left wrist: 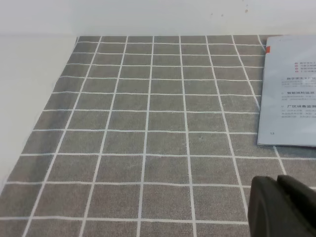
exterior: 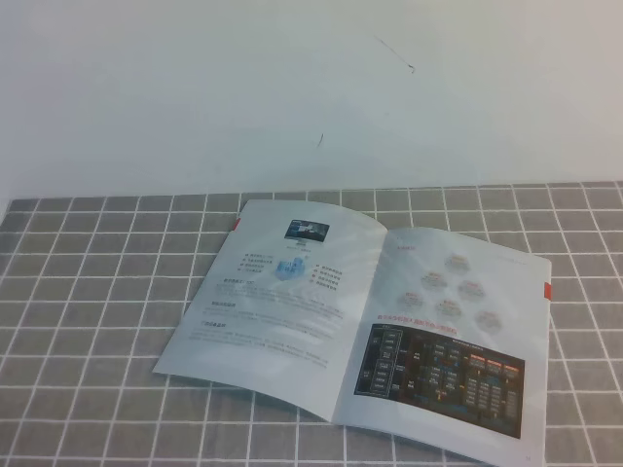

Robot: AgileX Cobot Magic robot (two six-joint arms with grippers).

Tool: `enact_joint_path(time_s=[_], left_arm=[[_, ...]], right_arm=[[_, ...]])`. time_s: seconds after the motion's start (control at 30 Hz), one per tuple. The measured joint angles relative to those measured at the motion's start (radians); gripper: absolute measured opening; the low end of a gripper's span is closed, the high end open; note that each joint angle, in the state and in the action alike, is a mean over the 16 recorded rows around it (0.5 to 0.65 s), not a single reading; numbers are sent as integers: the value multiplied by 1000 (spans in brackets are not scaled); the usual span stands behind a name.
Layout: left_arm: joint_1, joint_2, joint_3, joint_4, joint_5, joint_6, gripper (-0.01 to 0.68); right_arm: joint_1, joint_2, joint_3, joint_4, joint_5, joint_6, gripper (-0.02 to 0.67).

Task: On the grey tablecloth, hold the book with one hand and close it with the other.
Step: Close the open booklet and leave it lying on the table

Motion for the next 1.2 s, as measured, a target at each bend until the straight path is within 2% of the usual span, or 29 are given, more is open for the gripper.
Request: enact_joint_path(time_s=[1.2], left_arm=[[0,0,0,0,0,0,-3]], right_arm=[[0,0,0,0,0,0,-2]])
